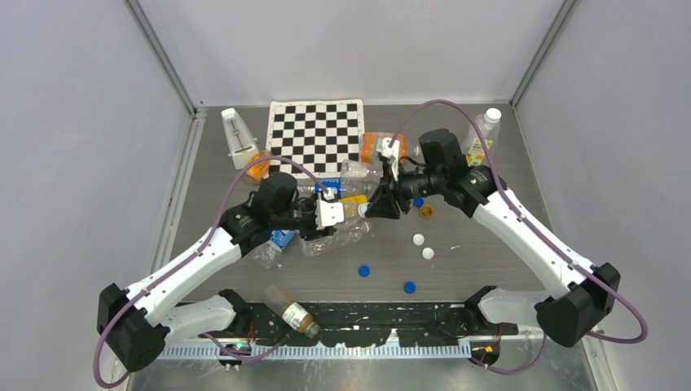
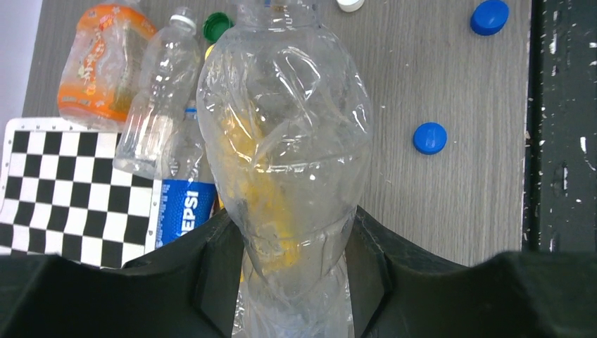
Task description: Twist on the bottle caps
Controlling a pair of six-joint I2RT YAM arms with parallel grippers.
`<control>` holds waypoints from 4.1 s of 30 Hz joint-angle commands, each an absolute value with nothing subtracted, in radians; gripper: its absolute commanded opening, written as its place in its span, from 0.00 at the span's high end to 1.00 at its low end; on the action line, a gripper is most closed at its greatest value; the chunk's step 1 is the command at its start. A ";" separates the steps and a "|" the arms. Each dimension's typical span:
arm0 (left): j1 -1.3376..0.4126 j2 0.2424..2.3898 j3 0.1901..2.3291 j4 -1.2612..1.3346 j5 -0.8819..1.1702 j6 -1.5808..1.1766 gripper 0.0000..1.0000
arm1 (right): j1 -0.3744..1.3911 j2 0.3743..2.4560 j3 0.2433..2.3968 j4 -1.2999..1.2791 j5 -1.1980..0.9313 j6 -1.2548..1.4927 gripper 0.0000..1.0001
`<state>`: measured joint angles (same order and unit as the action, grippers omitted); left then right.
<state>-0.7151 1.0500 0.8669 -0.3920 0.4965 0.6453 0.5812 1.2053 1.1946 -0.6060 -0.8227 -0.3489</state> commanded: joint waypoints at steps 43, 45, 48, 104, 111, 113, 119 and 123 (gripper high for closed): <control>-0.721 1.051 0.916 -0.364 0.554 0.647 1.00 | 0.566 1.031 1.140 -0.500 -0.868 -0.714 0.42; -0.721 1.053 0.916 -0.364 0.555 0.646 1.00 | 0.577 1.041 1.146 -0.502 -0.867 -0.718 0.42; -0.721 1.051 0.916 -0.365 0.555 0.646 1.00 | 0.589 1.058 1.156 -0.514 -0.864 -0.727 0.43; -0.756 0.992 0.849 -0.275 0.329 0.638 1.00 | 0.606 1.067 1.075 -0.333 -0.197 0.852 0.66; -0.755 1.017 0.873 -0.304 0.393 0.614 1.00 | 0.606 0.872 0.913 -0.088 -0.352 0.204 0.06; -0.755 1.018 0.877 -0.311 0.409 0.611 1.00 | 0.606 0.870 0.934 -0.144 -0.390 0.086 0.04; -0.755 1.024 0.889 -0.323 0.459 0.602 1.00 | 0.606 0.837 0.926 -0.226 -0.559 -0.312 0.04; -0.755 1.030 0.896 -0.332 0.483 0.601 1.00 | 0.605 0.862 0.977 -0.399 -0.614 -0.585 0.09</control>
